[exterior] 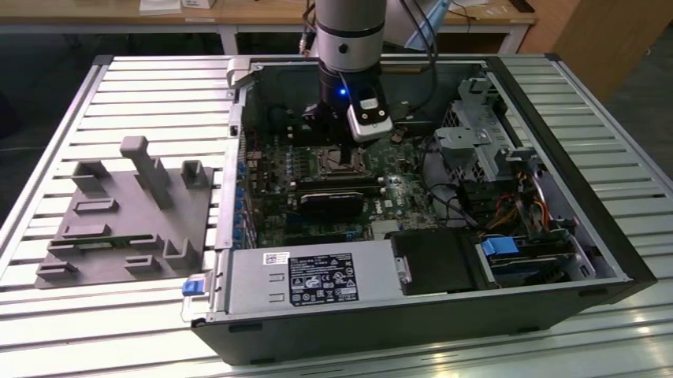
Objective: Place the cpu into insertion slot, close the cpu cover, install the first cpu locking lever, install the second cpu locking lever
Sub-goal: 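Install the second cpu locking lever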
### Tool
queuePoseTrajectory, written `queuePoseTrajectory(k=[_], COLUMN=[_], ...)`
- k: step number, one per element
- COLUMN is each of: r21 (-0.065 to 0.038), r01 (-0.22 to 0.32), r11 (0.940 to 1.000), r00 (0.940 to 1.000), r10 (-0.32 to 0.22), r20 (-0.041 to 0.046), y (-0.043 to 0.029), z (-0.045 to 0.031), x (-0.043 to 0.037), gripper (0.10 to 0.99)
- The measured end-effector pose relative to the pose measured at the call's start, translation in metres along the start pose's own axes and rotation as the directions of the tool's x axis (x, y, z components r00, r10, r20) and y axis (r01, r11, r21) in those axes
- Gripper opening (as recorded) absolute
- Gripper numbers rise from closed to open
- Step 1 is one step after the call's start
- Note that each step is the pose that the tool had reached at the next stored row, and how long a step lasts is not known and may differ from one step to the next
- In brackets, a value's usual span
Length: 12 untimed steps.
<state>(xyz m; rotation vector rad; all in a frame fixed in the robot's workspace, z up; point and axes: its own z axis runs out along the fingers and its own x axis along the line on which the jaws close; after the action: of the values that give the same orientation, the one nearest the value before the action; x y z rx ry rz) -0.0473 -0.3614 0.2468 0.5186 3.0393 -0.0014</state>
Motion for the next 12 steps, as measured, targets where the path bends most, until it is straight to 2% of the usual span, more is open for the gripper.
queuePoseTrajectory(k=[4,8,9,12], r21=[-0.007,-0.045,-0.049,-0.049], r01=[0.011,0.025,0.027,0.031], r11=[0.9999,0.9987,0.9984,0.9983], r00=[0.9999,0.9996,0.9995,0.9994], r10=[-0.011,-0.025,-0.028,-0.032], r20=[-0.0021,-0.0147,-0.0159,-0.0160], y=[-0.0025,-0.0030,-0.0033,-0.0033], z=[0.0017,0.0031,0.0032,0.0033], x=[0.0001,0.0007,0.0009,0.0010], gripper=[0.102,0.102,0.102,0.102])
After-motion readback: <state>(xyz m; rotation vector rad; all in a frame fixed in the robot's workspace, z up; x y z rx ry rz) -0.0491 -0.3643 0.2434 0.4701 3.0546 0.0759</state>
